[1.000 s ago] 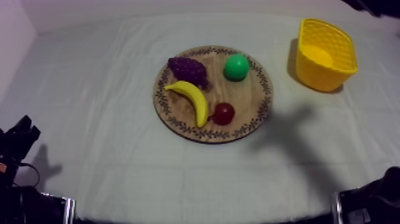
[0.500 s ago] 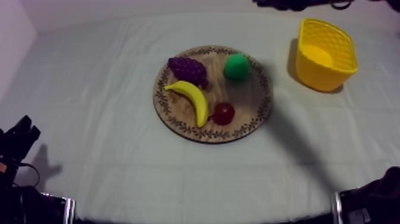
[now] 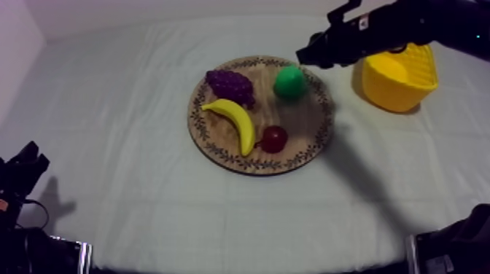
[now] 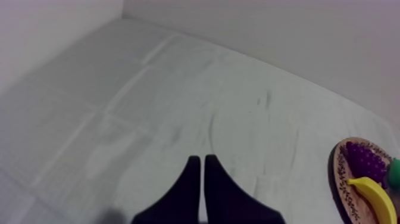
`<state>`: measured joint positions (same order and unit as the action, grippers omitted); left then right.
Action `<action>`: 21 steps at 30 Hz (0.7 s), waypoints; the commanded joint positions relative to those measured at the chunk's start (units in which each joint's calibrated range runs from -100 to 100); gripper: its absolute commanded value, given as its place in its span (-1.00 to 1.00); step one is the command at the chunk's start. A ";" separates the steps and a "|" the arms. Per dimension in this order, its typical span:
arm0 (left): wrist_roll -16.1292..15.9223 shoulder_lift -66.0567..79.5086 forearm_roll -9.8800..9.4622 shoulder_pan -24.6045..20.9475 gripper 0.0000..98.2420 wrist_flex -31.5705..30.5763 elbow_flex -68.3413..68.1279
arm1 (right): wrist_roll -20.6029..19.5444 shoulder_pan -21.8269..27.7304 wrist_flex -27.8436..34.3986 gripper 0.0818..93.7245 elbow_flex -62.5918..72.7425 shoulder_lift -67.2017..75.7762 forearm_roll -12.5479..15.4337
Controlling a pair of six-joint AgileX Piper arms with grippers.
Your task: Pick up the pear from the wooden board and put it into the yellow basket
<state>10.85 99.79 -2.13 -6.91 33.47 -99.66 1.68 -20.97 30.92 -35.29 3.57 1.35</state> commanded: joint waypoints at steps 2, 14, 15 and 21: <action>0.01 0.04 0.01 -0.01 -1.00 0.00 0.00 | -0.68 0.19 -3.68 0.79 -3.34 0.28 -1.05; 0.01 0.04 0.01 -0.01 -1.00 0.00 0.00 | 2.02 0.04 -8.55 0.90 -5.04 -4.79 0.93; 0.01 0.04 0.01 -0.01 -1.00 0.00 0.00 | 2.47 -0.05 -8.43 0.89 -4.03 -6.18 1.38; 0.01 0.04 0.01 -0.01 -1.00 0.00 0.00 | 3.37 -0.29 -7.78 0.82 3.94 -16.02 2.37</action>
<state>10.85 99.79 -2.13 -6.91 33.47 -99.66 4.95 -21.24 22.62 -34.08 -8.64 3.52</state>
